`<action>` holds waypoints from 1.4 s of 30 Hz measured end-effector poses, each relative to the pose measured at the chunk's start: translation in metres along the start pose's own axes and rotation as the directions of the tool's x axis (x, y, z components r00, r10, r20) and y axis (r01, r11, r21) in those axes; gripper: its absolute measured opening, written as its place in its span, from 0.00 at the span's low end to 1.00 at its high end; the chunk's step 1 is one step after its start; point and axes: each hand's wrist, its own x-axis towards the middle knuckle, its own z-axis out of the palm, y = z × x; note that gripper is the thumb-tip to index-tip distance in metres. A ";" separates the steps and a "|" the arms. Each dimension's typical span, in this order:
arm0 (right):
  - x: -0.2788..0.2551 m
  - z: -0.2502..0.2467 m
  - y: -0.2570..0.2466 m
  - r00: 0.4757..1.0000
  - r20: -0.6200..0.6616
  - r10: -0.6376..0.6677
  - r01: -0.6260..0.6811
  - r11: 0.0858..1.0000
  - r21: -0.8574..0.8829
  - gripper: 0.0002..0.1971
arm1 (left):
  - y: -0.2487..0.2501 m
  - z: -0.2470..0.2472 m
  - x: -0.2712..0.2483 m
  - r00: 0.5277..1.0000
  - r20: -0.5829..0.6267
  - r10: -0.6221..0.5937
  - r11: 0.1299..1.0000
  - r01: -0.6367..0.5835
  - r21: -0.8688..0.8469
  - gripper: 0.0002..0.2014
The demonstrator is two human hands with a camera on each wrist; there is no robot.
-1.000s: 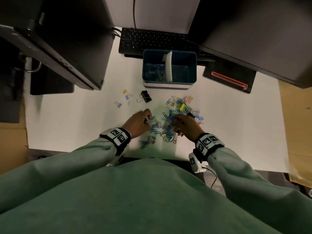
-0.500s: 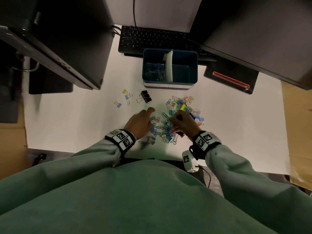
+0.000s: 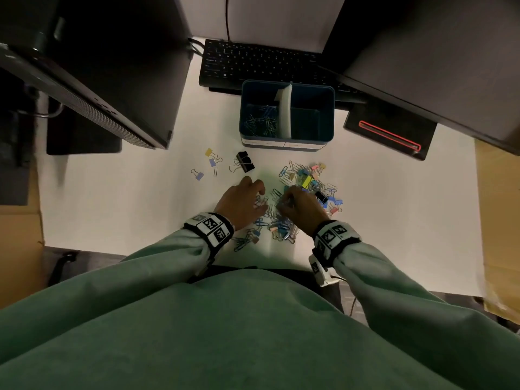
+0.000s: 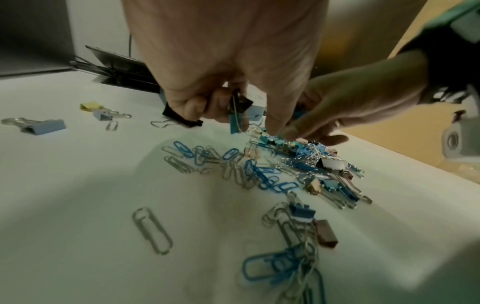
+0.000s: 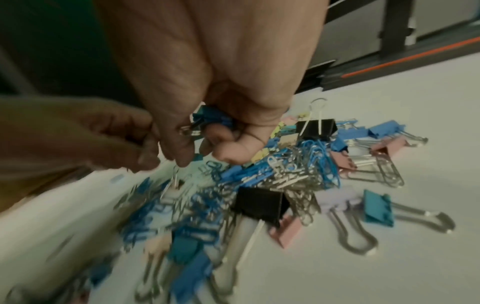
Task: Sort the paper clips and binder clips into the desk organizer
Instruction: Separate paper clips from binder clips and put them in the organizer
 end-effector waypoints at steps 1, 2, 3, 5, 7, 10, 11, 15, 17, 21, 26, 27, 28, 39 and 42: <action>0.003 -0.003 0.002 1.000 -0.008 0.026 -0.026 0.999 0.037 0.07 | 0.001 0.002 0.003 1.000 -0.008 -0.002 1.000 0.003 0.008 0.15; 0.006 -0.006 0.003 0.999 -0.018 0.051 -0.050 0.997 0.066 0.08 | 0.003 0.004 0.005 1.000 -0.016 0.003 1.000 -0.003 0.017 0.14; 0.011 -0.009 0.004 0.997 -0.029 0.069 -0.066 0.993 0.097 0.09 | 0.004 0.006 0.007 1.000 -0.020 0.018 1.000 -0.018 0.021 0.12; 0.021 -0.016 0.001 0.996 -0.052 0.071 -0.064 0.988 0.140 0.10 | 0.003 0.008 0.010 0.999 -0.019 0.046 0.999 -0.046 -0.007 0.09; 0.030 -0.022 -0.006 0.996 -0.059 0.066 -0.057 0.987 0.148 0.11 | 0.003 0.005 0.010 0.997 -0.031 0.064 0.994 -0.066 -0.091 0.07; 0.046 -0.023 -0.019 0.995 -0.056 0.087 -0.074 0.978 0.197 0.11 | -0.004 -0.010 0.003 0.998 -0.044 0.040 0.956 -0.052 -0.288 0.07; 0.052 -0.021 -0.024 0.995 -0.048 0.092 -0.081 0.978 0.191 0.10 | -0.010 -0.016 -0.001 0.999 -0.045 0.024 0.933 -0.039 -0.359 0.07; 0.067 -0.001 -0.046 0.994 0.028 0.106 -0.109 0.986 0.126 0.09 | -0.042 -0.031 -0.013 0.994 -0.054 -0.094 0.830 0.048 -0.556 0.06; 0.073 0.004 -0.059 0.992 0.018 0.123 -0.124 0.985 0.121 0.09 | -0.061 -0.033 -0.016 0.981 -0.083 -0.177 0.796 0.093 -0.599 0.06; 0.079 0.004 -0.071 0.991 -0.134 0.013 -0.014 1.000 -0.005 0.13 | -0.083 -0.043 -0.020 0.942 -0.195 -0.272 0.831 0.128 -0.541 0.06; 0.046 0.005 -0.067 0.934 -0.094 -0.343 0.285 0.880 -0.381 0.24 | -0.091 -0.045 -0.020 0.944 -0.275 -0.179 0.961 0.108 -0.256 0.05; 0.037 0.010 -0.066 0.929 -0.010 -0.369 0.337 0.858 -0.389 0.25 | -0.093 -0.042 -0.022 0.947 -0.287 -0.143 0.982 0.098 -0.164 0.10; 0.031 0.017 -0.064 0.924 0.092 -0.371 0.376 0.840 -0.393 0.26 | -0.093 -0.039 -0.027 0.947 -0.304 -0.106 0.993 0.084 -0.088 0.16; -0.014 0.034 -0.035 0.848 0.233 -0.476 0.530 0.756 -0.383 0.19 | -0.063 0.021 -0.078 0.996 0.082 -0.029 0.998 0.024 0.066 0.53; -0.027 0.049 -0.031 0.785 0.335 -0.522 0.619 0.691 -0.374 0.11 | -0.056 0.021 -0.061 1.000 -0.003 -0.025 0.999 0.025 0.031 0.48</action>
